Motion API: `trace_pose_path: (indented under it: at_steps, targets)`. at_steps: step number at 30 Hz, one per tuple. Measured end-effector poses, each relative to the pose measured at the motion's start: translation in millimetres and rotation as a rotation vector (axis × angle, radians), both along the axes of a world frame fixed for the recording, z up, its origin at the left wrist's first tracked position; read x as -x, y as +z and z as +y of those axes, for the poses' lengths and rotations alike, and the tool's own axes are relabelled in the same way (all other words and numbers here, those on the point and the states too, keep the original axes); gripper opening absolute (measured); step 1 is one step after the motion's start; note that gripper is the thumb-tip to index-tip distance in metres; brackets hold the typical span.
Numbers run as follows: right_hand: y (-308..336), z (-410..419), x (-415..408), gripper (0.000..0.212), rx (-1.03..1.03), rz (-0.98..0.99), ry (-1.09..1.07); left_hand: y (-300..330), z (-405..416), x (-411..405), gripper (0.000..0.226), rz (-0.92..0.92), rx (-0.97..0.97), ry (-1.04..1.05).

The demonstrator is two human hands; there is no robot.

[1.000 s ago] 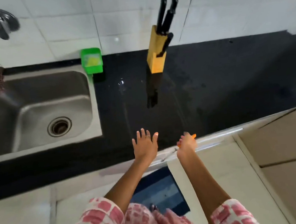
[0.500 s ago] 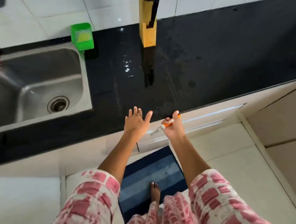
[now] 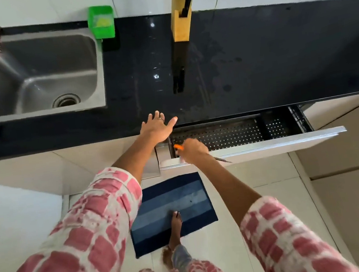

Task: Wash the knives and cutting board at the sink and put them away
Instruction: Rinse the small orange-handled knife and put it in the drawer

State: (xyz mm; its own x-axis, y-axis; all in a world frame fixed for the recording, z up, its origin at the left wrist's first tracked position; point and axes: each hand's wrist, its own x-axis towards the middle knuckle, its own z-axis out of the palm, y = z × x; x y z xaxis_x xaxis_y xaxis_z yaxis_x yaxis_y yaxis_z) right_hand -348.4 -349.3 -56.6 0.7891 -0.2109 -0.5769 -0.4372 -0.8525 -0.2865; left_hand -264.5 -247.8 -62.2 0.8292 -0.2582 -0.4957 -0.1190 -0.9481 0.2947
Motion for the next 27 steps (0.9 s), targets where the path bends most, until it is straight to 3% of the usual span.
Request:
trace_pose_path:
  at_steps: [3, 8, 13, 15, 19, 22, 27]
  targets:
    - [-5.1, -2.5, 6.5, 0.03, 0.061, 0.125, 0.208, 0.0, 2.7, -0.7, 0.071, 0.009, 0.004, -0.015]
    - [-12.4, 1.4, 41.4, 0.028, 0.009, 0.246, 0.329, 6.1, 3.7, 0.3, 0.071, 0.039, 0.002, -0.036]
    - [-20.7, 8.0, 76.3, 0.027, -0.029, 0.6, 0.519, 13.1, 5.8, 0.5, 0.072, 0.093, 0.012, -0.034]
    - [-19.7, 5.2, 76.9, 0.029, -0.052, 0.517, 0.495, 16.0, 7.0, 1.1, 0.072, 0.109, 0.025, -0.028]
    - [-24.9, -8.5, 53.5, 0.04, -0.037, 0.103, 0.449, 17.6, 6.3, -0.6, 0.072, 0.123, 0.025, -0.027]
    - [-38.1, -24.3, 28.2, 0.044, 0.187, -0.097, 0.713, 16.2, 5.3, -0.8, 0.072, 0.113, 0.009, -0.045]
    - [-47.9, -41.7, 17.4, 0.064, 0.479, -0.197, 1.061, 17.0, 8.1, -2.4, 0.071, 0.136, 0.025, -0.045]
